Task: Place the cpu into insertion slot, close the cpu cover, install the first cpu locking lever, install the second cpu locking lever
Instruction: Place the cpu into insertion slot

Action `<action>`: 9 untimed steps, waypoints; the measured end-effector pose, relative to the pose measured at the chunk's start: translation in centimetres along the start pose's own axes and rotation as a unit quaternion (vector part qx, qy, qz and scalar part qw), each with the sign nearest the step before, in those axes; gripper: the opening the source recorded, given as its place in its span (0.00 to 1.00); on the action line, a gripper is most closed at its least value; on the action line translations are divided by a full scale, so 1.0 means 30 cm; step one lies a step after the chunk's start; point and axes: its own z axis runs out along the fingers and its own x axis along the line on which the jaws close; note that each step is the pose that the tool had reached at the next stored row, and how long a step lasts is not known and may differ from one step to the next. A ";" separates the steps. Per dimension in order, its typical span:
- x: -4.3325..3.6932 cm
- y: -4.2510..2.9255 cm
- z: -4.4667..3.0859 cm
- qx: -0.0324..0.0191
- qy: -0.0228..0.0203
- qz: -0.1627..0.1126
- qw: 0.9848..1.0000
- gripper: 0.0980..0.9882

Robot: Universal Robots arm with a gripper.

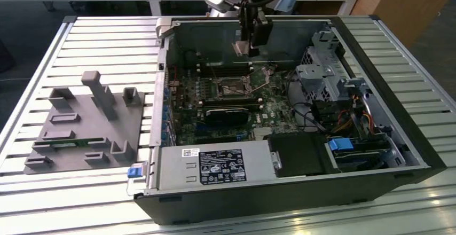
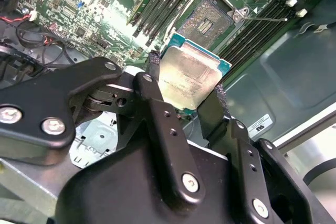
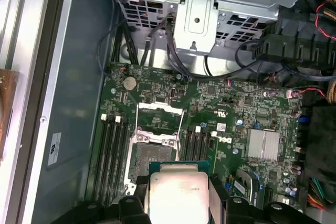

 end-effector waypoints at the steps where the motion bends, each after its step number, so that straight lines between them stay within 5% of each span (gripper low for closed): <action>1: 0.000 0.000 0.000 0.000 0.000 0.002 1.000 0.49; 9: 0.000 0.000 0.003 0.000 -0.002 0.020 1.000 0.49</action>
